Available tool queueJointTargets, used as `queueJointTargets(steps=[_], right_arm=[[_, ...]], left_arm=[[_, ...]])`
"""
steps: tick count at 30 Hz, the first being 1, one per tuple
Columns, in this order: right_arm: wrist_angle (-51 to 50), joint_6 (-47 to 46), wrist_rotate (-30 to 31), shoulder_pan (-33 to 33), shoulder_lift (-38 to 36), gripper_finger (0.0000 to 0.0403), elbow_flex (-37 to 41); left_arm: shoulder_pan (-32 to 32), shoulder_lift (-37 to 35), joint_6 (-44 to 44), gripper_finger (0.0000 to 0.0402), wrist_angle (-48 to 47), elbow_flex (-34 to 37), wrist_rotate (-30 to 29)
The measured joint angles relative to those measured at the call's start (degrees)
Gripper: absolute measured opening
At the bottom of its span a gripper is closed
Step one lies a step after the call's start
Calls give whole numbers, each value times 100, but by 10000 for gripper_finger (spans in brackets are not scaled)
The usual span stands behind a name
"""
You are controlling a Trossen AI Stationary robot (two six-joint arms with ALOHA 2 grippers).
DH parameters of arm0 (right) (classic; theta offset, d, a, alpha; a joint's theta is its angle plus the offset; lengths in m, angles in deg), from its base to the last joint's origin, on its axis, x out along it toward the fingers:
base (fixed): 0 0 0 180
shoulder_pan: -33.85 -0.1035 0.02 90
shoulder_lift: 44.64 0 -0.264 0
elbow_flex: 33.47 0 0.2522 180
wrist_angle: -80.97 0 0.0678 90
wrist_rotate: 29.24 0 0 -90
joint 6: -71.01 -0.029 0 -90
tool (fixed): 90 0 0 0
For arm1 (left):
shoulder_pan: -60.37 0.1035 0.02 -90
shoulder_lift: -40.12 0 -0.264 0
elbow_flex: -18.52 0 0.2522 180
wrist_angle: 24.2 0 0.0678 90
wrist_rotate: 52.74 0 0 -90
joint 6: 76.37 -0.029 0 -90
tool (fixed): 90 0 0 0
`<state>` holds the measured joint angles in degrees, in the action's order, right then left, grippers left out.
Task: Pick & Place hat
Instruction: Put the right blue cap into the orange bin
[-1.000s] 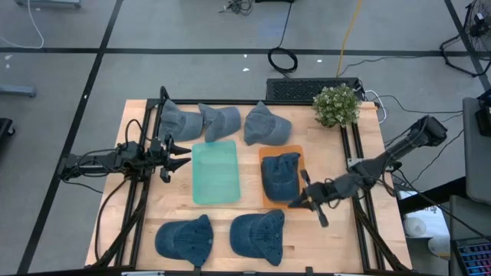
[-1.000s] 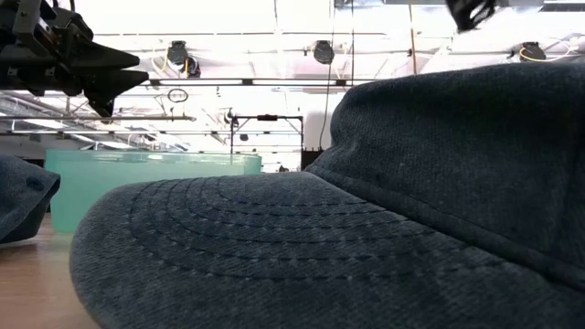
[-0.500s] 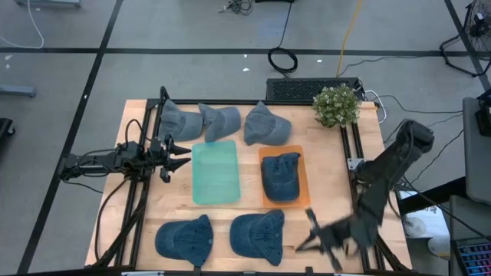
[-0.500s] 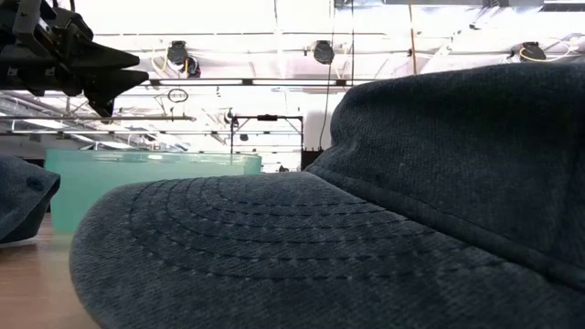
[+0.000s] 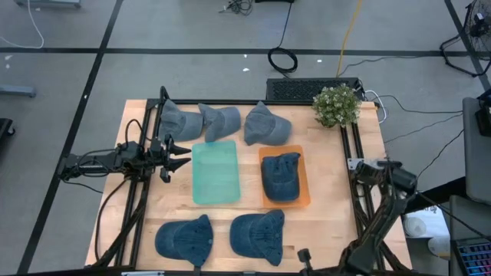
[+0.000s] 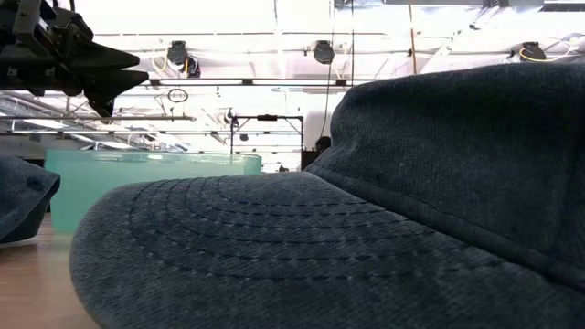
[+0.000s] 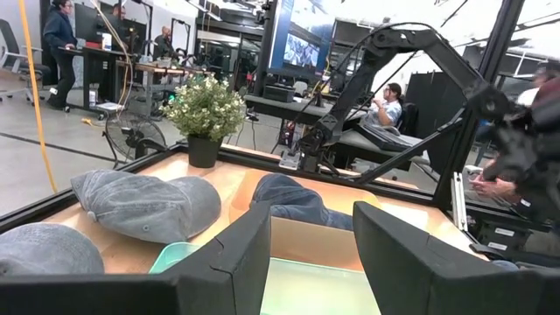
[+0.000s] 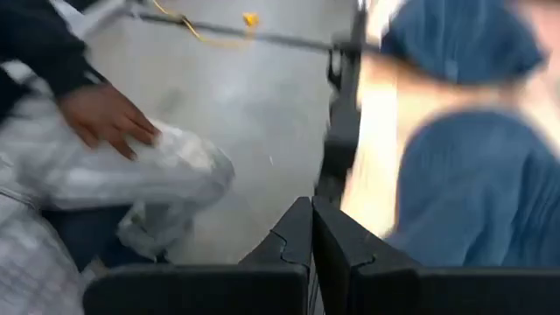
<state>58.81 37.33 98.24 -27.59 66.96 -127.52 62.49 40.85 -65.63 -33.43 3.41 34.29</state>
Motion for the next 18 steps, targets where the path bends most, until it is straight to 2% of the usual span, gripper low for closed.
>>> queueJointTargets(steps=[2,5,8,10,13,15,18], right_arm=[[13,-226,-74,52,216,5,0],[-42,-459,-431,202,410,34,2],[-478,-744,-857,387,463,86,2],[-982,-916,-1279,524,448,127,2],[-1817,-1189,-1600,603,432,183,4],[-2253,-1291,-1645,606,428,205,4],[-2601,-1385,-1498,600,440,214,7]], left_arm=[[0,1,-1,170,0,-1,2],[1,0,-2,170,0,0,2],[2,2,-1,170,-2,0,1],[1,2,0,170,0,-1,1],[0,0,-2,170,0,0,2],[-1,1,-2,170,-2,-2,2],[-1,2,0,170,-2,0,2]])
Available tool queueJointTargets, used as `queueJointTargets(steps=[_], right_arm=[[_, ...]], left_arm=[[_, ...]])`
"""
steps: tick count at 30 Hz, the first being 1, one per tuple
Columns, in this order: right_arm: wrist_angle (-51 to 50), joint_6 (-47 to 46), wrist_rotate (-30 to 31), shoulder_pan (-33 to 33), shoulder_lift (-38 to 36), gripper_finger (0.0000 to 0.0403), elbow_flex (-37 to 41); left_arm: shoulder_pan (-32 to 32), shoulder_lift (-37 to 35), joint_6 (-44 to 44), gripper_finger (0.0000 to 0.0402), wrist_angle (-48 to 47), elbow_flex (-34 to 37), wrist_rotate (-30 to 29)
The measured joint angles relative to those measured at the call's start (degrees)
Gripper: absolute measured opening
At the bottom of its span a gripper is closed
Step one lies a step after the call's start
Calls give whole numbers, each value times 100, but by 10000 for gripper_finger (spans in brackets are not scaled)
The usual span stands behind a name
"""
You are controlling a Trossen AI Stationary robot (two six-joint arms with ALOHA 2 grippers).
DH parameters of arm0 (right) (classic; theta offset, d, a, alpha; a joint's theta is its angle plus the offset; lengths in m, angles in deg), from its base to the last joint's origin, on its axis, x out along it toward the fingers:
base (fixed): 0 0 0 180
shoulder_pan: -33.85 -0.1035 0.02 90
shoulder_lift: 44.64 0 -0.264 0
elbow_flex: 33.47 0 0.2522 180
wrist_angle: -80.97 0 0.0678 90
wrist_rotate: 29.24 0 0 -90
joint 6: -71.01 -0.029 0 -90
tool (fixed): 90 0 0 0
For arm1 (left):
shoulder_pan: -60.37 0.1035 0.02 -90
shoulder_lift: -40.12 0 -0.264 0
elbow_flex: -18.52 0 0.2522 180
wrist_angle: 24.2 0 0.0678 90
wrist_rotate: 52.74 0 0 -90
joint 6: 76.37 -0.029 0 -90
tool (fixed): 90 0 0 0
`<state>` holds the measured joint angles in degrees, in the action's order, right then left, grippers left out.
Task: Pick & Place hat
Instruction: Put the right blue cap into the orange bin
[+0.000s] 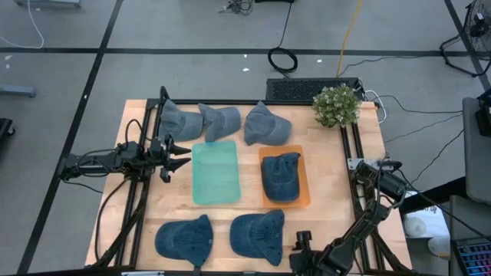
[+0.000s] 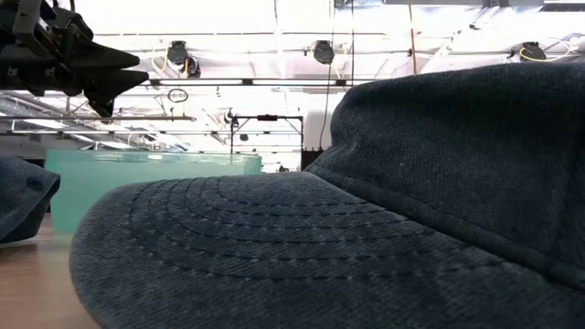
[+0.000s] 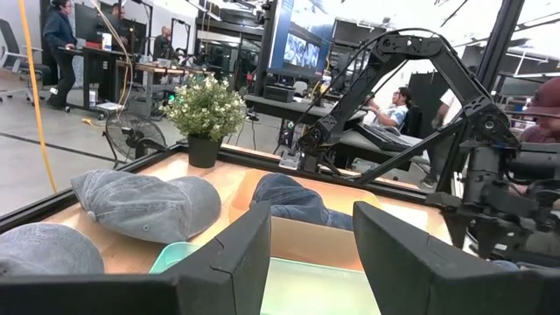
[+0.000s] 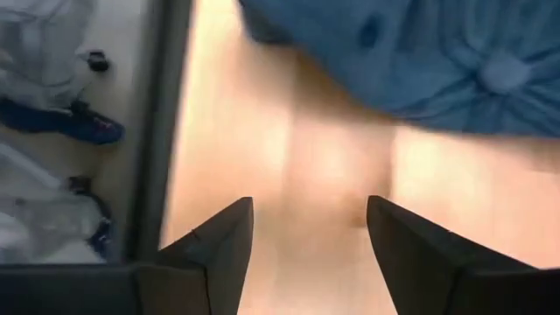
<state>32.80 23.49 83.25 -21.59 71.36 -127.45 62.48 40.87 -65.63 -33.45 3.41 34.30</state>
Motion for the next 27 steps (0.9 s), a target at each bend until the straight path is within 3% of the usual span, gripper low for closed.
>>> queueJointTargets(steps=[10,27], right_arm=[[426,741,1048,-18,16,187,0],[1261,1613,1393,273,577,179,-11]], left_arm=[[0,0,0,170,0,0,0],[2,0,-1,170,1,0,-4]])
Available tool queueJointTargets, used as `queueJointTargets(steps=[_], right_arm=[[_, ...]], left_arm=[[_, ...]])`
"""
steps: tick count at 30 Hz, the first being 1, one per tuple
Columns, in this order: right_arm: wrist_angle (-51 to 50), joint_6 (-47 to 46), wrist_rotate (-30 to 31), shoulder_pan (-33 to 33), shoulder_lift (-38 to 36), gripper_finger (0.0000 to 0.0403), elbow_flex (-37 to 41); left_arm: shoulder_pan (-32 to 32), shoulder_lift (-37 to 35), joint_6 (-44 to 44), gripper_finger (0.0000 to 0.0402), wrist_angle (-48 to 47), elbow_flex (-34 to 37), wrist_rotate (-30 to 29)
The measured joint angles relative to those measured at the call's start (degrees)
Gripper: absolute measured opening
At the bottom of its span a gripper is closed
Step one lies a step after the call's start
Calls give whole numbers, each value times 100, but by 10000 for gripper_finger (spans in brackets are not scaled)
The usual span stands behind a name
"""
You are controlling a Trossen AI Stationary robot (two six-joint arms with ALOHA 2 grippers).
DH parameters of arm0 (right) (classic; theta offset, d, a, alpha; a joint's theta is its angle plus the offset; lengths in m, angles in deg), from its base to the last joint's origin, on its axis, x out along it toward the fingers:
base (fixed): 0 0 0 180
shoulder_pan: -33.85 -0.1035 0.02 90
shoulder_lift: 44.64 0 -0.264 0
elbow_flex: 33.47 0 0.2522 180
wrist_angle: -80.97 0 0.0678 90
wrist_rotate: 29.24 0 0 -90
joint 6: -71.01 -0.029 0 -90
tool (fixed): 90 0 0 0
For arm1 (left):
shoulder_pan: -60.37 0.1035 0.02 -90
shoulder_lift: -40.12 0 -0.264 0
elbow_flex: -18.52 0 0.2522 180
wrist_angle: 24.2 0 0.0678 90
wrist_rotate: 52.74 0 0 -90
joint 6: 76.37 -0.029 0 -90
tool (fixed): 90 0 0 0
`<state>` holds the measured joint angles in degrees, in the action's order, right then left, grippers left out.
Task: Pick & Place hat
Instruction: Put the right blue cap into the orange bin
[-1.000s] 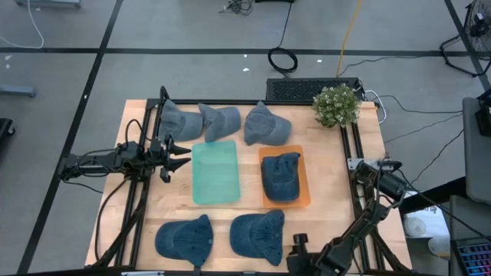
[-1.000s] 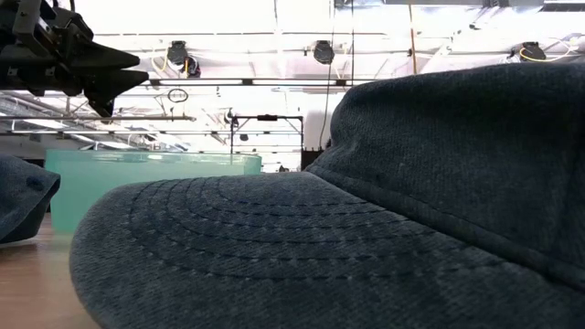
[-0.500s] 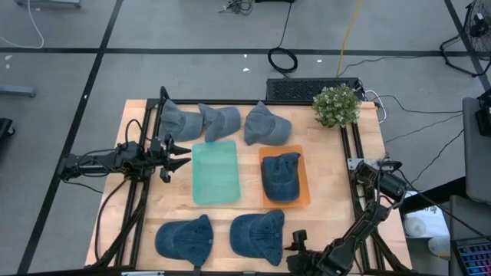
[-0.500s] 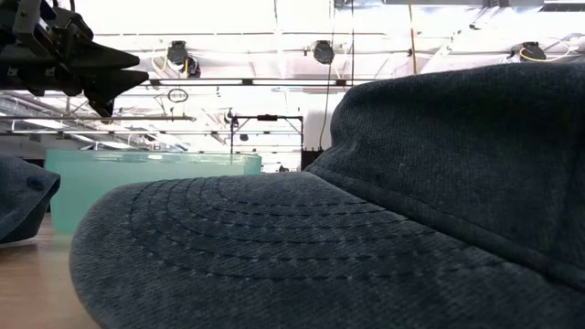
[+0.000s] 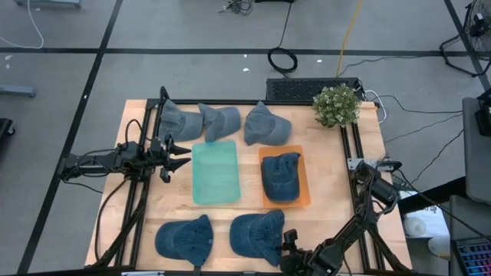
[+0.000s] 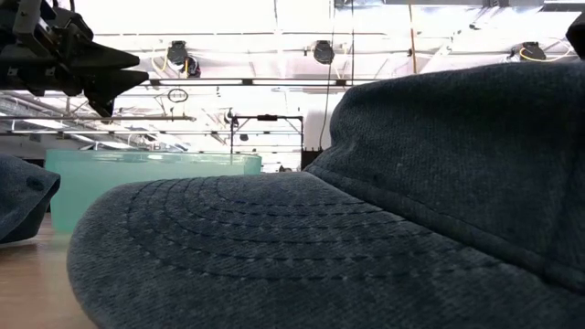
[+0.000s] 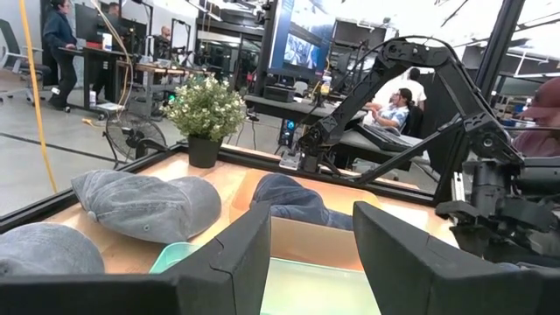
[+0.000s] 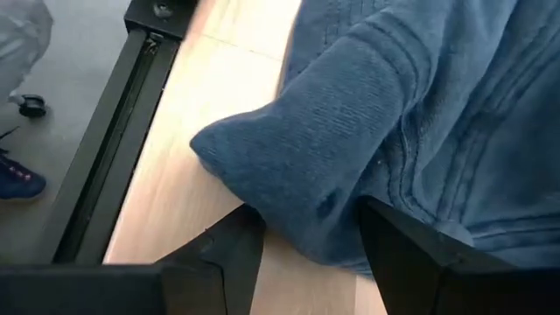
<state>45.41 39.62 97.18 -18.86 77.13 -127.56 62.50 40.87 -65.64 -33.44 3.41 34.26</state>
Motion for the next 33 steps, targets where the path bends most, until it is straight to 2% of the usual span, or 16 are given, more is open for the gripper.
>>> queueJointTargets(steps=[5,10,16,21,28,33], right_arm=[[15,-175,455,-3,-6,164,11],[13,-372,1003,-13,-90,124,22],[-1,-664,984,-11,-115,60,20],[5,-552,966,-26,-142,9,20],[10,-516,810,-52,-429,2,20],[14,-322,1254,-192,-1023,1,20]], left_arm=[[-2,-2,1,170,1,0,1],[-1,-2,0,170,-1,0,1],[0,-1,1,170,-1,0,2],[0,-2,0,170,1,0,2],[-2,-2,0,170,1,0,5],[-2,0,-1,170,1,0,6]])
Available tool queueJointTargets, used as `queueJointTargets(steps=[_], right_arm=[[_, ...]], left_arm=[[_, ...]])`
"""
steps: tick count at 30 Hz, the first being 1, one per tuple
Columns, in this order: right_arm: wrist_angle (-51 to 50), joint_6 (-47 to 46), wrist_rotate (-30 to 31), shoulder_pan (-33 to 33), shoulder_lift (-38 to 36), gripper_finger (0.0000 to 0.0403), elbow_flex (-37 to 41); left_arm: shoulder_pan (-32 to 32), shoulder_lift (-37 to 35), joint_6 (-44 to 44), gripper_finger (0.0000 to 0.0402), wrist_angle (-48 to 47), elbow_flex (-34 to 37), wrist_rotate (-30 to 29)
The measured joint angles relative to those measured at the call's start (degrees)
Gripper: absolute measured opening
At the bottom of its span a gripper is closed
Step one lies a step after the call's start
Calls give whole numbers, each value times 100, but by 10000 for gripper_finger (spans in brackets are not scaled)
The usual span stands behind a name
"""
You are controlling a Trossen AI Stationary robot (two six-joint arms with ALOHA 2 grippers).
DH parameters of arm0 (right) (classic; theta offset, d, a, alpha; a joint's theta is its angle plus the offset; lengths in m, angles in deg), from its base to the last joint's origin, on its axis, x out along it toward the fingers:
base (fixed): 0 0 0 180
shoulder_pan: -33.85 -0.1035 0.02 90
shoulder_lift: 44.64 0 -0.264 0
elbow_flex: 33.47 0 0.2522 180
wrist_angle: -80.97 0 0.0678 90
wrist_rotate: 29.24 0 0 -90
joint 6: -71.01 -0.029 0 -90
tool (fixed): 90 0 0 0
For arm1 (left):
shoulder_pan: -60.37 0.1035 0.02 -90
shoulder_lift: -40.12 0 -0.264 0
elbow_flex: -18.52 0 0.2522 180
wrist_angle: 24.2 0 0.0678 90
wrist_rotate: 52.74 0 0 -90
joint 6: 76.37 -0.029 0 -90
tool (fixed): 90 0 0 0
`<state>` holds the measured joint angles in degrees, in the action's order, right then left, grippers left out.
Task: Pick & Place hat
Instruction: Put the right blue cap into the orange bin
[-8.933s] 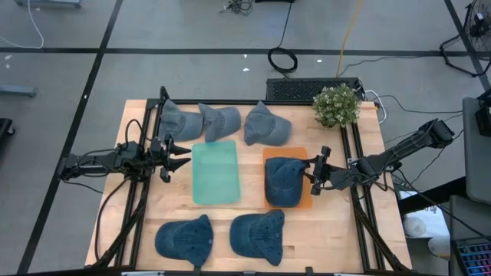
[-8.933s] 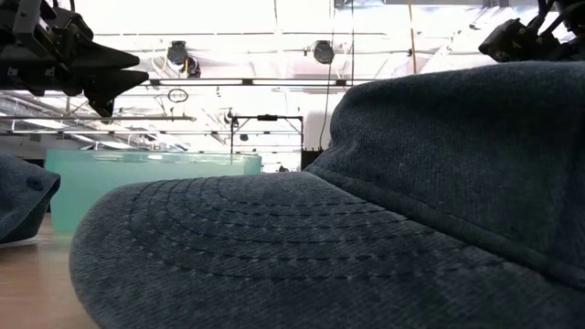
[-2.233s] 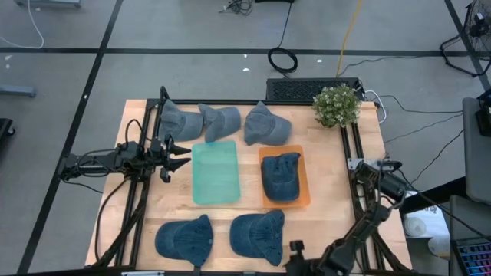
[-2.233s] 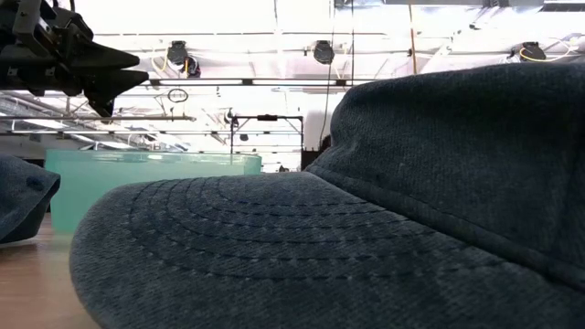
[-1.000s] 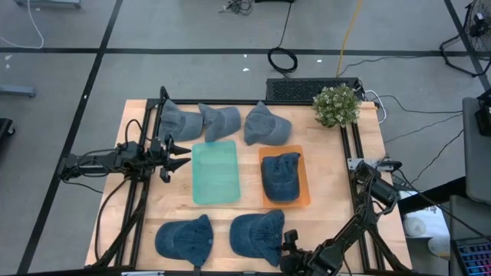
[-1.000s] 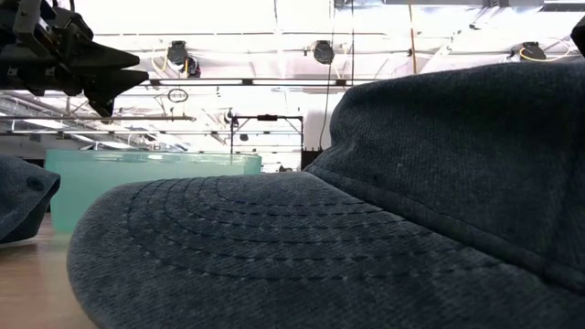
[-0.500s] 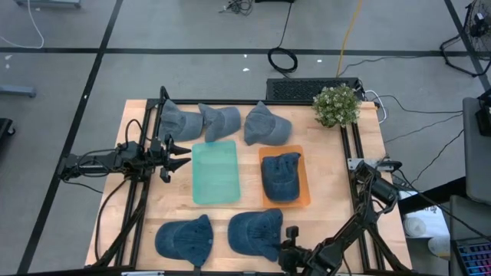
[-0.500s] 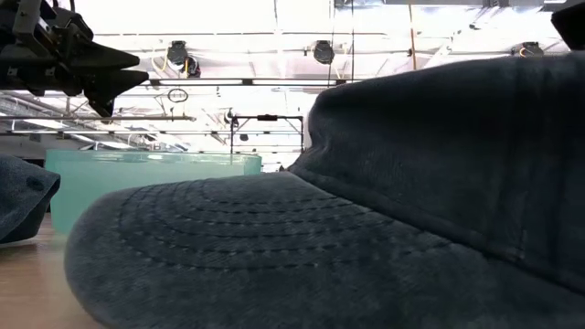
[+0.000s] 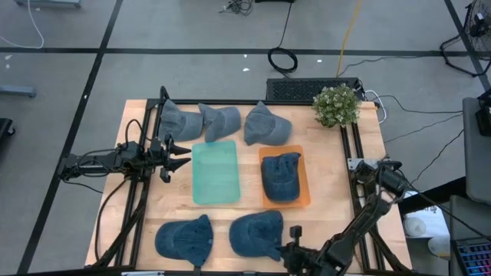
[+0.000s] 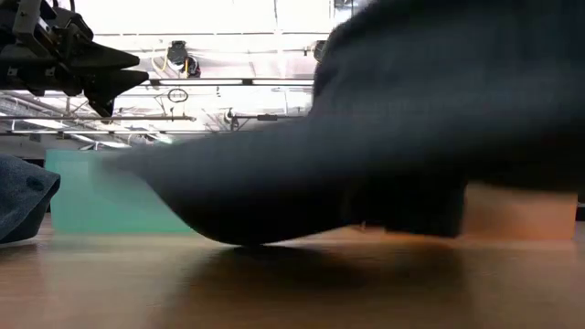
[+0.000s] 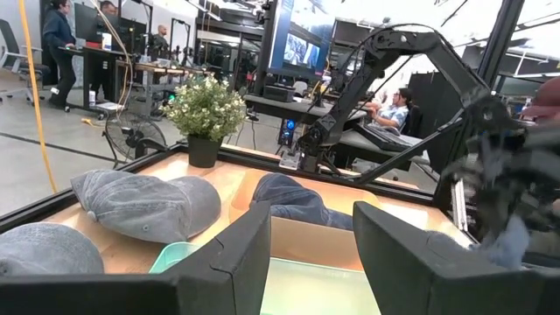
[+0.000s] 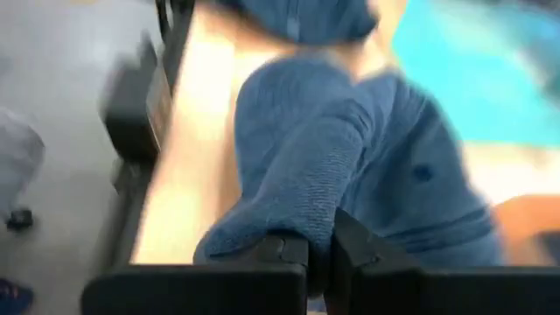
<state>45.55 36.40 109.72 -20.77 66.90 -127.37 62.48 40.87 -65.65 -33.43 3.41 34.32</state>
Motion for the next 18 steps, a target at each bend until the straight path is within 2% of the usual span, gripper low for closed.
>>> queueJointTargets(steps=[7,11,18], right_arm=[[47,728,964,-298,-969,1,-4],[98,1101,957,-409,-1360,1,-4],[624,2152,952,-554,-1541,0,-4]], left_arm=[[0,-2,0,170,0,0,0],[1,-2,0,170,0,0,-1],[2,-2,0,170,-2,0,-2]])
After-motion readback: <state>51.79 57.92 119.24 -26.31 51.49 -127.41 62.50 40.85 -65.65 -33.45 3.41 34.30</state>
